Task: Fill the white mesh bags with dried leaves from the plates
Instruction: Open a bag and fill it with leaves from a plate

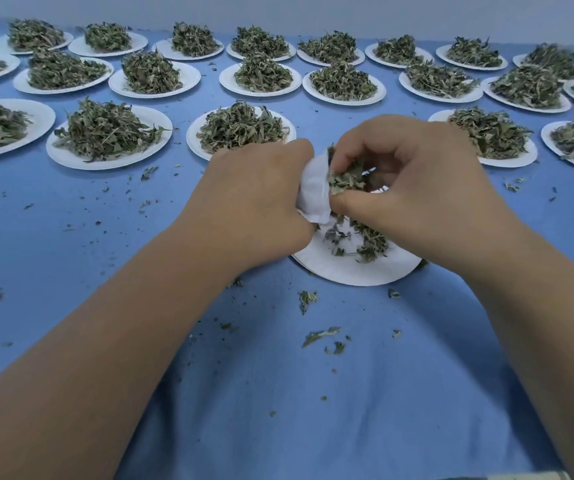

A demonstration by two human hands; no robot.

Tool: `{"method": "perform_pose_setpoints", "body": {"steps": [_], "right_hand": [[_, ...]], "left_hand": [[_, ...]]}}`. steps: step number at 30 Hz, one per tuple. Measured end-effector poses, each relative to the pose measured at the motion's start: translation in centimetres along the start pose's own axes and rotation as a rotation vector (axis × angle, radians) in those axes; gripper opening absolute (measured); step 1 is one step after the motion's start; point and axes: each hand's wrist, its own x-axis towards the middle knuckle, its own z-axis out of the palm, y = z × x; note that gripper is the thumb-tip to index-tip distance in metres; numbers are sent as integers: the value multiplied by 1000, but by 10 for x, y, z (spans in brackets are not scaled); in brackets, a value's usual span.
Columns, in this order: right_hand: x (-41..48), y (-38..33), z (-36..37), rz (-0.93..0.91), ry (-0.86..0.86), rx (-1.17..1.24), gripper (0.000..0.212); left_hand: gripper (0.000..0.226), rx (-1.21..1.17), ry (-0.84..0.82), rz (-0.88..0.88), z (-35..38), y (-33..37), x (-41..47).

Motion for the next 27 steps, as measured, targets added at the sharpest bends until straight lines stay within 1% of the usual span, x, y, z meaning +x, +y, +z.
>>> {"method": "perform_pose_setpoints", "body": {"steps": [3,6,7,8,11,13,14,15,17,21,22,24,25,27], "right_hand": [[2,3,-3,78,-77,114,24],[-1,6,-10,141,-225,335,31],[-2,6,-11,144,-241,370,35],[-2,7,-11,133,-221,370,36],[2,7,-5,148,-97,328,31],[3,7,2,165,-31,310,28],[4,8,5,141,-6,275,25],[3,8,8,112,7,232,21],[3,9,11,85,8,185,14],[2,9,8,63,-101,339,5],[1,10,7,47,-147,351,8],[1,11,3,0,-255,312,25],[1,11,0,-19,-313,296,34],[1,10,-3,-17,-375,300,43]], "left_hand": [[30,-6,-1,11,-1,1,0],[22,-12,-24,3,-1,-2,2],[20,-24,-20,-6,-1,-2,2],[18,-35,-9,-14,-1,-3,2],[18,-48,28,-6,1,-1,1],[30,-43,37,21,4,0,2],[35,-35,41,30,4,0,2],[35,-29,44,34,5,-1,2],[28,-34,52,36,6,-2,3],[23,-66,76,43,8,-4,3],[25,-80,83,42,9,-5,3],[32,-126,108,34,8,-6,2],[34,-135,122,35,8,-7,2],[32,-128,131,51,8,-6,2]]}}
